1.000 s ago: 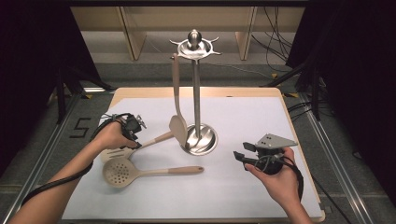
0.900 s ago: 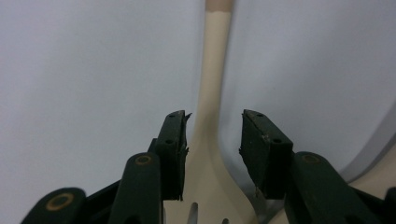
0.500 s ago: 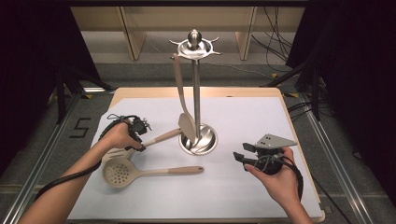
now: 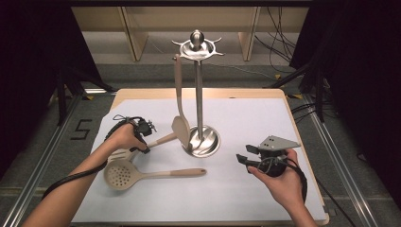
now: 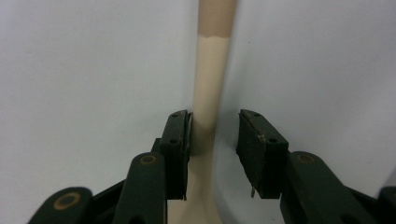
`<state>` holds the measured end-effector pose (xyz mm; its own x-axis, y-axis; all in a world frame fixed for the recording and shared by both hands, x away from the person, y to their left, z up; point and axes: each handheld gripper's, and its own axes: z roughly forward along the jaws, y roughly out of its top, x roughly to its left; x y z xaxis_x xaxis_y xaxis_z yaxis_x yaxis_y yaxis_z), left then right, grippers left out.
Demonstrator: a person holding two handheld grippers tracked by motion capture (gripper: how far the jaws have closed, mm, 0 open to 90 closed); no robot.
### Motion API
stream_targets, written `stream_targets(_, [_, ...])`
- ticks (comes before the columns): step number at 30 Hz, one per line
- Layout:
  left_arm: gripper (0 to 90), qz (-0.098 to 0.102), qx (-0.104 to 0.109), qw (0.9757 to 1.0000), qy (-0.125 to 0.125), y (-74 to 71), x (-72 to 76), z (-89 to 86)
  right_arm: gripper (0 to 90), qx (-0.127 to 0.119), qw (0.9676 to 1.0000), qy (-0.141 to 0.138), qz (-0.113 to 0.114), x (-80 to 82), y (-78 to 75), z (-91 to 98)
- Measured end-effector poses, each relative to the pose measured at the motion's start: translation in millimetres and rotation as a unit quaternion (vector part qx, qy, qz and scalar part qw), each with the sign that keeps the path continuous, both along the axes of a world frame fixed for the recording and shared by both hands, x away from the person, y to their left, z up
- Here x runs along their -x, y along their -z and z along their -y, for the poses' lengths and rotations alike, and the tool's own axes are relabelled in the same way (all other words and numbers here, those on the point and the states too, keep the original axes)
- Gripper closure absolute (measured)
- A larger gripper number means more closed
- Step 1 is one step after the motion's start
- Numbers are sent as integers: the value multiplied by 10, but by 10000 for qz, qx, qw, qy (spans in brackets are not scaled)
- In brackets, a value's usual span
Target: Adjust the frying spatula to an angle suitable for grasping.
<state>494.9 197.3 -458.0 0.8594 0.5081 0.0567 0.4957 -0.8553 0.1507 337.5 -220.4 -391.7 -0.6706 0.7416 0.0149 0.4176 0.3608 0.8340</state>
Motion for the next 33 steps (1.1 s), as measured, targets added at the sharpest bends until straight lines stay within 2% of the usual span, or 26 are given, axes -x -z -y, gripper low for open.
stream_targets(3, [634,-33,-19,10000,-37,10,-9,27,508,5,10000,9,-88,9,0,-2])
stream_targets(6, [637,-94,-209,9997,55,5,-27,73,508,7,10000,6,-98,13,-5,-4])
stream_targets(8, [643,-110,-248,9996,80,14,-36,96,509,30,9999,-10,-95,13,-1,-8])
stream_targets(10, [651,-228,-314,9992,30,4,-62,102,510,68,10000,-59,-30,1,7,-5])
stream_targets(11, [658,-257,-220,9993,-135,12,-57,113,510,64,10000,-61,-26,2,12,-8])
stream_targets(13, [681,-316,-233,9992,-116,12,-71,116,510,73,9999,-84,-87,9,9,-10])
stream_targets(15, [715,-295,-227,9992,-125,14,-53,134,510,57,9999,-54,-104,21,12,-14])
stream_targets(17, [751,-263,-251,9993,-73,11,-35,142,510,62,10000,-68,-11,8,12,-2])
stream_targets(18, [766,-222,-232,9994,-89,16,-18,148,510,31,10000,-33,-54,17,12,-7])
stream_targets(23, [780,-158,-285,9994,-149,15,4,165,510,11,10000,-13,-8,20,11,-7])
stream_targets(25, [783,-122,-192,9997,-87,17,13,143,511,9,10000,-33,41,12,4,2])
stream_targets(26, [783,-142,-209,9997,57,-4,7,98,511,0,10000,-15,40,12,1,3])
stream_targets(28, [784,-53,99,9999,-34,9,33,26,511,18,10000,-16,11,7,0,10])
stream_targets(30, [784,24,499,9986,-173,25,55,-58,511,-2,10000,-17,6,-1,11,8])
stream_targets(31, [784,24,556,9983,-180,22,54,-84,512,-24,10000,22,-57,9,13,-1])
stream_targets(33, [784,18,628,9978,-202,11,50,-130,512,11,10000,-15,29,-10,20,1])
